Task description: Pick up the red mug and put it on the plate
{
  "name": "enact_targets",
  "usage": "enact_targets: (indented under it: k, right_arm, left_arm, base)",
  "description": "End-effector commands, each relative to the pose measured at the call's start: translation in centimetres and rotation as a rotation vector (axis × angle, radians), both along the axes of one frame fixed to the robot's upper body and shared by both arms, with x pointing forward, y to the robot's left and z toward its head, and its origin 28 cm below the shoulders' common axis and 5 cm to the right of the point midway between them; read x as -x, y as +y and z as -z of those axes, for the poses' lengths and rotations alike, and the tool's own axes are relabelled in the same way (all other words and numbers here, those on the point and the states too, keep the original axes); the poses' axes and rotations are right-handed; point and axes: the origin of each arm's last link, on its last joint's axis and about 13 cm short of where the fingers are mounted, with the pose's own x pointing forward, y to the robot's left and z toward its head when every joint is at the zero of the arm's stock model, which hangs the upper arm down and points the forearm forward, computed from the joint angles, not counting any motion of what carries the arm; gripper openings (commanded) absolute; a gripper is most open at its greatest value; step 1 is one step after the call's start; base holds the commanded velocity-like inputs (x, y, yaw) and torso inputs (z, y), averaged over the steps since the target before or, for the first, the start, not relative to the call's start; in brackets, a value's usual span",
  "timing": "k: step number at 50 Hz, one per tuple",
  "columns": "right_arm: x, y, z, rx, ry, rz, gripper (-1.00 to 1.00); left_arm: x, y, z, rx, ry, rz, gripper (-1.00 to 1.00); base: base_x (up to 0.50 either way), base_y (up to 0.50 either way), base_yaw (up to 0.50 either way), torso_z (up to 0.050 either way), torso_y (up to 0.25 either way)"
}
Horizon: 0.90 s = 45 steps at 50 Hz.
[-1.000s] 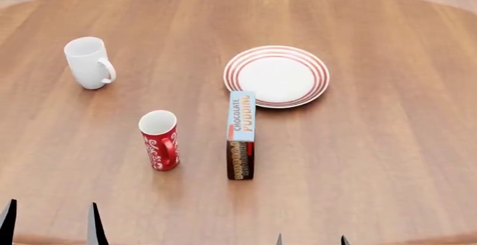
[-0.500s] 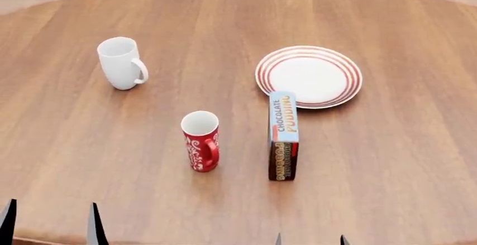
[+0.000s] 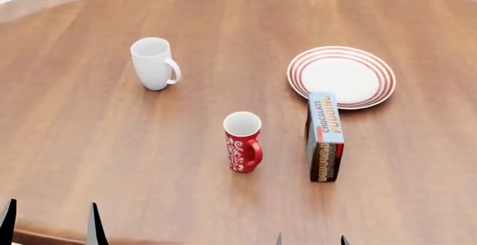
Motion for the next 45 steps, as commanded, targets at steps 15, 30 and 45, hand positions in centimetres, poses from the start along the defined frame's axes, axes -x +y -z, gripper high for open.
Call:
enact_targets:
  k: [15,30,45]
  right_arm:
    - [-0.07,-0.04,0.02,-0.002,-0.001,0.003,1.00]
    - [-0.04,-0.08,-0.02,-0.016,-0.003,0.007,1.00]
    - [0.02,-0.05,-0.04,-0.008,-0.004,0.002,1.00]
  left_arm:
    - [-0.01,0.00,0.00,0.001,-0.003,0.001,1.00]
    - [0.00,0.00,0.00,-0.001,-0.003,0.002,1.00]
    - [-0.01,0.00,0.00,0.000,-0.006,0.000,1.00]
  base:
    - [0.00,0.25,0.00,0.000,0.000]
    - [0.00,0.12,0.00,0.000,0.000]
    - [0.00,0.00,0.00,0.000,0.000]
